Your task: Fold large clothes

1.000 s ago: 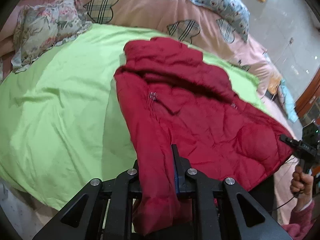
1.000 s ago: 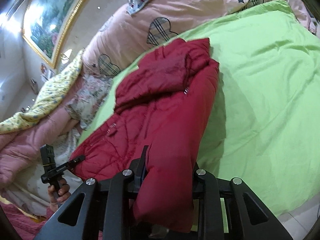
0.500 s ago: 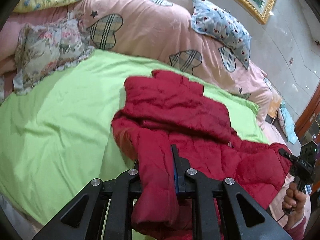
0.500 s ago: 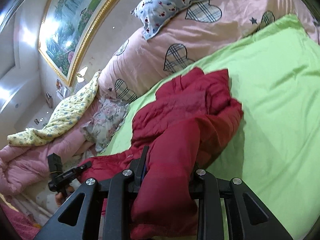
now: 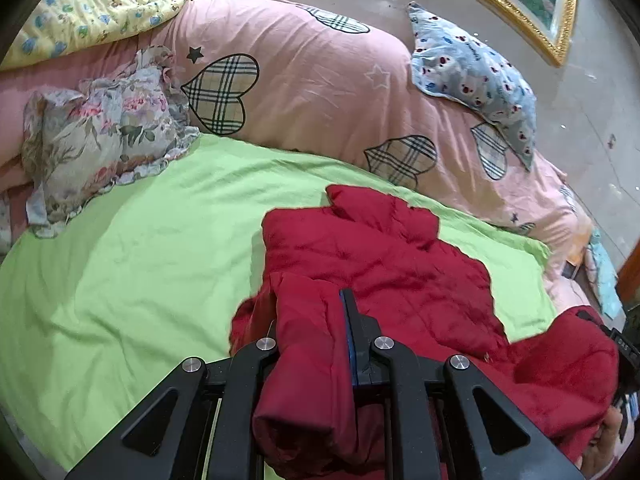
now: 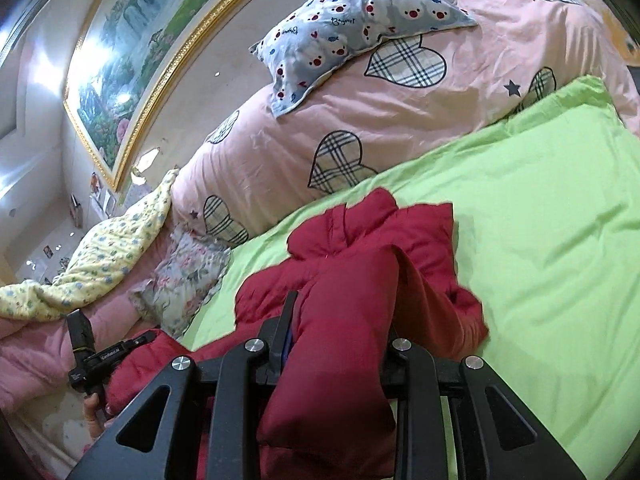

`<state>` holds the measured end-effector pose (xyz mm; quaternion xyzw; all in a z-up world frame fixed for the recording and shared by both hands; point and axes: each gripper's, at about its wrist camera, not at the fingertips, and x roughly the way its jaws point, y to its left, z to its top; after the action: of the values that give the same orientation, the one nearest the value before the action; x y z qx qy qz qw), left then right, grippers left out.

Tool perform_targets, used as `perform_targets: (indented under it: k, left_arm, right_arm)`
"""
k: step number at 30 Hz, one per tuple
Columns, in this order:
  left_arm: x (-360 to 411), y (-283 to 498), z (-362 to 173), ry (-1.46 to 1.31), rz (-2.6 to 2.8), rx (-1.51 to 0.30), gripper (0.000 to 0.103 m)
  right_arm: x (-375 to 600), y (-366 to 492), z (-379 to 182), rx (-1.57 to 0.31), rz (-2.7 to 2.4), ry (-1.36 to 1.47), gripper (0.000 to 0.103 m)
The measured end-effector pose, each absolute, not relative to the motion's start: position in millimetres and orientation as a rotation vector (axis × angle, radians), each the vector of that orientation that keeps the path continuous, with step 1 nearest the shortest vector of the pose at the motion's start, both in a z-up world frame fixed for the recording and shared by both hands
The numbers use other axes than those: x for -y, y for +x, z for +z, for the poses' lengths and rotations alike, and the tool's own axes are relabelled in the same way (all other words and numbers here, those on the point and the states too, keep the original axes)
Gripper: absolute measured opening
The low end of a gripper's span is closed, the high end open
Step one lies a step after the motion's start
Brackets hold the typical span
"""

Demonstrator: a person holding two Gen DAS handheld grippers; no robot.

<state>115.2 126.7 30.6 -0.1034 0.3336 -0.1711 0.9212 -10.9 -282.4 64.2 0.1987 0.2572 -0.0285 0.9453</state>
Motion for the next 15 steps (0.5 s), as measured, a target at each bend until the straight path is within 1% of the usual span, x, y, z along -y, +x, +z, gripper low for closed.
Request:
perform_targets:
  k: [15]
  left_arm:
    - [-79,244,13,-0.235,-0.262,-0.744,0.014]
  right_arm:
    - [319,85,52,-0.538,-0.17,0.374,0.026]
